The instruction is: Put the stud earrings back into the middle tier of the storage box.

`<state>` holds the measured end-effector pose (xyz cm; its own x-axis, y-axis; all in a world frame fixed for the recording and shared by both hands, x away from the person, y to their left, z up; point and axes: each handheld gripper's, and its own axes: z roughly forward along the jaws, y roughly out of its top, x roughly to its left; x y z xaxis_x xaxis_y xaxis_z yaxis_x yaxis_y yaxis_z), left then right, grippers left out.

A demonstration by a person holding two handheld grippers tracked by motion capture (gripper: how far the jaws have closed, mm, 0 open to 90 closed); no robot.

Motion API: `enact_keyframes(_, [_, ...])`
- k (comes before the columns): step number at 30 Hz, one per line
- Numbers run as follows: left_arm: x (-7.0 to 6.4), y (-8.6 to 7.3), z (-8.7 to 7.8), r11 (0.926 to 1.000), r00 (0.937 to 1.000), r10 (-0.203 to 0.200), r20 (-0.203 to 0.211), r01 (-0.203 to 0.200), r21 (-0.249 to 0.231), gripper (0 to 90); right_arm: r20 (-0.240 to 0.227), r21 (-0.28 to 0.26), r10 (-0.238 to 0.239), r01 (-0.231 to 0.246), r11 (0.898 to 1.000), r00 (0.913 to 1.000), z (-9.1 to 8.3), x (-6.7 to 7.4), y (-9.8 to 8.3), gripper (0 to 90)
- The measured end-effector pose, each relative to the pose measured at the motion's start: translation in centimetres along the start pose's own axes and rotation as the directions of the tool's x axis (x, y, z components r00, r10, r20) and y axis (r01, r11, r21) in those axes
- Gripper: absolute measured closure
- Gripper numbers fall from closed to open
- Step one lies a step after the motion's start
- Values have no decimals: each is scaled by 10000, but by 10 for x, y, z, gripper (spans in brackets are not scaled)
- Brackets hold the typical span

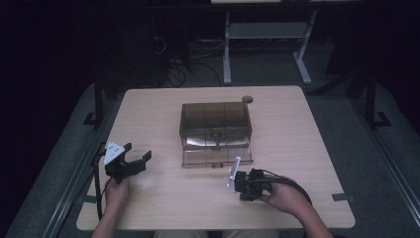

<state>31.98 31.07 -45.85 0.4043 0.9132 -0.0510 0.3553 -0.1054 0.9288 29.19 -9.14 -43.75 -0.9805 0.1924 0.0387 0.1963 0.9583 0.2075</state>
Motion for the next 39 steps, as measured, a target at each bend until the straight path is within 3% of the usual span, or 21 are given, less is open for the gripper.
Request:
enact_keyframes(16, [0, 0, 0, 10000, 10000, 48, -2, -48, 26, 129, -104, -632, 217, -223, 9978, 9997, -6, -4, -6, 857])
enact_keyframes(26, [0, 0, 0, 10000, 10000, -24, 0, 24, -19, 129, 54, -1446, 511, -498, 9882, 9987, -29, -14, -8, 856])
enact_keyframes(39, [1, 0, 0, 10000, 10000, -45, -13, 45, 67, 129, 206, -1853, 601, -553, 9811, 9980, -50, -33, 0, 856])
